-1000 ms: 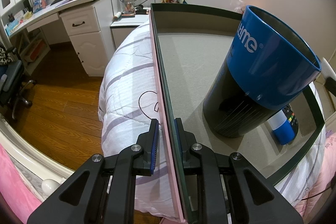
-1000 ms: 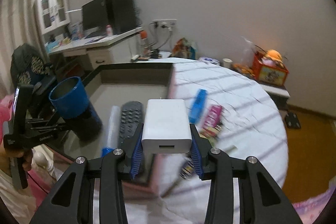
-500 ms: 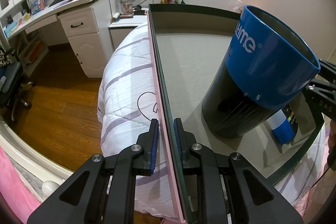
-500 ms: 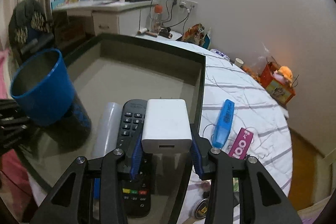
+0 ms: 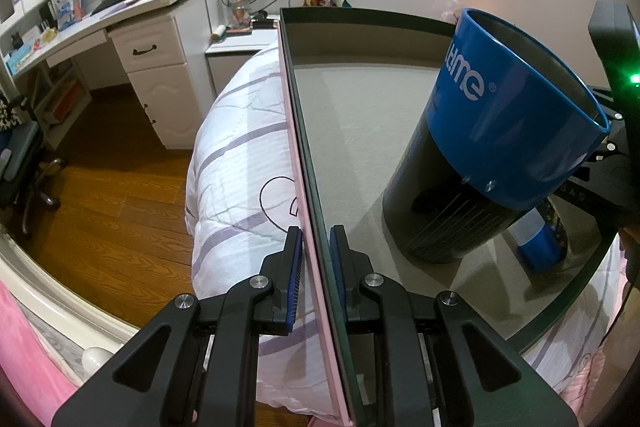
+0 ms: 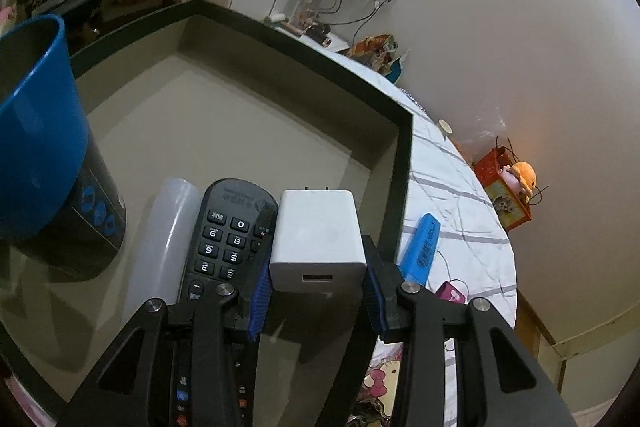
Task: Organize rigid objects
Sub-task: 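Carry the white charger into the tray box and release it, then grasp the bunch of keys with Hello Kitty keychain with the right gripper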
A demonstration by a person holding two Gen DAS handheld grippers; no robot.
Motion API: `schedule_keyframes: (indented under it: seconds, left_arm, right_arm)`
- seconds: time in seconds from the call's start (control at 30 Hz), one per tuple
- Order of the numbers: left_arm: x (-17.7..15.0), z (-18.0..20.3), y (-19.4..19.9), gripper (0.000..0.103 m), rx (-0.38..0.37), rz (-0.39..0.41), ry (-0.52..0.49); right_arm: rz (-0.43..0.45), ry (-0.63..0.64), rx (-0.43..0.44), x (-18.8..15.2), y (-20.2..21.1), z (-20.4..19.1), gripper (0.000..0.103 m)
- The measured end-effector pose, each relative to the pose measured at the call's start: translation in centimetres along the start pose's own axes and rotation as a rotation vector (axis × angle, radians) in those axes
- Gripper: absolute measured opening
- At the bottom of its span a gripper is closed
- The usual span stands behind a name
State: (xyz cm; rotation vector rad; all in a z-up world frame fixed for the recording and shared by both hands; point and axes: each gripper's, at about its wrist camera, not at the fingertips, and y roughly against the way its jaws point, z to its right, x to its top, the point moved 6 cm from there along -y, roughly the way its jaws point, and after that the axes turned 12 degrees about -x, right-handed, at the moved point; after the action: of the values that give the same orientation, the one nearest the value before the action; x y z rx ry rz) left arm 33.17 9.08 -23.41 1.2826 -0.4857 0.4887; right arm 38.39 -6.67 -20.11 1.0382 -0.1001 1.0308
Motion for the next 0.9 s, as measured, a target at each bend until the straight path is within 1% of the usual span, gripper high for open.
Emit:
schedule_keyframes:
  seconds: [0.13, 0.2, 0.27, 0.3, 0.37, 0.4, 0.43, 0.5, 0.57, 0.67, 0.73, 0.9]
  left_arm:
    - [0.0, 0.0, 0.0, 0.013, -0.001, 0.000, 0.001]
    - [0.0, -0.1, 0.1, 0.013, 0.000, 0.000, 0.001]
    - [0.0, -0.2, 0.1, 0.013, 0.000, 0.001, 0.003]
    - [0.0, -0.2, 0.1, 0.013, 0.000, 0.000, 0.003]
    - [0.0, -0.2, 0.1, 0.013, 0.001, -0.001, 0.002]
    - [0.0, -0.2, 0.1, 0.013, 0.002, -0.002, 0.001]
    - [-0.1, -0.2, 0.1, 0.013, 0.002, -0.003, 0.001]
    - [-0.2, -0.2, 0.2, 0.013, 0.001, -0.003, 0.001]
    - [-0.2, -0.2, 0.2, 0.013, 0.000, -0.003, 0.001]
    - [-0.2, -0.2, 0.2, 0.014, 0.001, -0.003, 0.002]
    - [-0.2, -0.2, 0.2, 0.014, 0.002, -0.003, 0.002]
    - [-0.2, -0.2, 0.1, 0.015, 0.005, -0.004, 0.001]
  right_arm:
    - [-0.016, -0.012, 0.044, -0.3, 0.1, 0.0, 0.041]
    - [-0.019, -0.062, 0.107, -0.3, 0.2, 0.3, 0.041]
    - [-0.012, -0.102, 0.144, -0.4, 0.4, 0.7, 0.041]
    - [-0.004, -0.125, 0.158, -0.5, 0.7, 0.9, 0.042]
    - [0.009, -0.138, 0.156, -0.6, 1.0, 1.1, 0.042]
    - [0.026, -0.144, 0.145, -0.6, 1.4, 1.3, 0.046]
    - [0.034, -0.150, 0.145, -0.6, 1.6, 1.4, 0.054]
    - [0.055, -0.173, 0.161, -0.8, 2.4, 1.8, 0.064]
    - [0.076, -0.198, 0.179, -0.7, 3.0, 2.4, 0.067]
    - [0.111, -0.238, 0.164, -1.0, 4.2, 3.5, 0.071]
    - [0.126, -0.269, 0.160, -1.4, 5.0, 4.5, 0.078]
    - [0.140, -0.335, 0.157, -2.6, 6.3, 6.8, 0.079]
